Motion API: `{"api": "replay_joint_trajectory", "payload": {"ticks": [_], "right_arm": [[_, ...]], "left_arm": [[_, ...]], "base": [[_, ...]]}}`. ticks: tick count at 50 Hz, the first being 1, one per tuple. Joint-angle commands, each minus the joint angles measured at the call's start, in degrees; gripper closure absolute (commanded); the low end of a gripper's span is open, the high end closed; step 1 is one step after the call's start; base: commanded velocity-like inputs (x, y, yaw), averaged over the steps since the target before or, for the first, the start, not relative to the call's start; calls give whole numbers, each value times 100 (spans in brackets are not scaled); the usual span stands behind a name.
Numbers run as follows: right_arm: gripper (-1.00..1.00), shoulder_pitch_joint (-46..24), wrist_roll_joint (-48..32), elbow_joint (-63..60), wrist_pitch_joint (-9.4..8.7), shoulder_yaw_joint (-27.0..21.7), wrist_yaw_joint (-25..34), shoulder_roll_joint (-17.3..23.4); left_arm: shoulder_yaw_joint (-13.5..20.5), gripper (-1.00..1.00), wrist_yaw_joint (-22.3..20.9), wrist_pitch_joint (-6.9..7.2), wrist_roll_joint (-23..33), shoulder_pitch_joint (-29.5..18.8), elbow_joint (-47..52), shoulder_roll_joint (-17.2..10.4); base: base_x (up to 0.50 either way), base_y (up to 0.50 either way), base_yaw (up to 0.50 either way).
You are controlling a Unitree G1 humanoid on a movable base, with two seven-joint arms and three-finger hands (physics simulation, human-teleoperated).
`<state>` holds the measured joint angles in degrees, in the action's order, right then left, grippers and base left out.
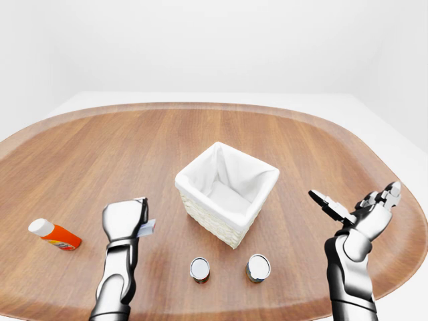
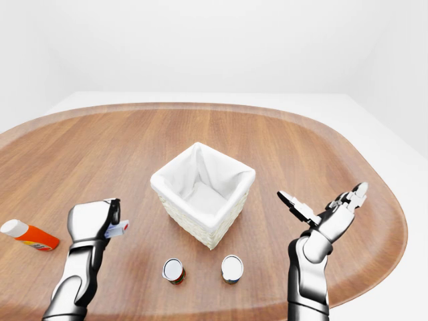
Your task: Pick up the alphabet soup and the cream cheese box, and put them in the basket.
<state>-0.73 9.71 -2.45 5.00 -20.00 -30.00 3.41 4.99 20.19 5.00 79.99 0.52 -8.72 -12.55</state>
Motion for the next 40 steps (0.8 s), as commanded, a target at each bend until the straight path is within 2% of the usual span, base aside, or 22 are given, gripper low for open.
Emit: {"api": "replay_joint_trajectory", "payload": {"ticks": [1,5,6,10,11,18,27,34,40], "right_arm": [[-100,27,-5,-49,0,0,0,-12],[-100,24,-1,-30,0,-16,0,-17],[-100,34,0,-60,0,-13,0,-18],[-100,24,7,-46,0,-18,0,-10],[-100,17,3,-37,0,-15,0,-7],[-100,24,-3,-45,0,-20,0,-18],[-100,7,10,6,0,-11,0,0],[-100,-7,21,15,0,-16,0,5],[-100,9,29,-49,0,-12,0,5]], "left_arm": [[-11,100,-645,0,374,-257,1215,233],[-207,100,-951,0,652,-561,1278,359],[-239,100,-896,0,840,-692,1199,361],[-352,100,-1080,0,968,-904,1188,396],[-356,100,-1243,0,968,-989,1283,408],[-511,100,-1671,0,1348,-1129,1678,529],[-547,100,-2035,0,1452,-1373,1911,647],[-805,100,-2391,0,1767,-1520,2319,909],[-883,100,-2709,0,1960,-1818,2507,1056]], "base": [[0,0,0],[0,0,0],[0,0,0],[0,0,0],[0,0,0],[0,0,0],[0,0,0],[0,0,0],[0,0,0]]}}
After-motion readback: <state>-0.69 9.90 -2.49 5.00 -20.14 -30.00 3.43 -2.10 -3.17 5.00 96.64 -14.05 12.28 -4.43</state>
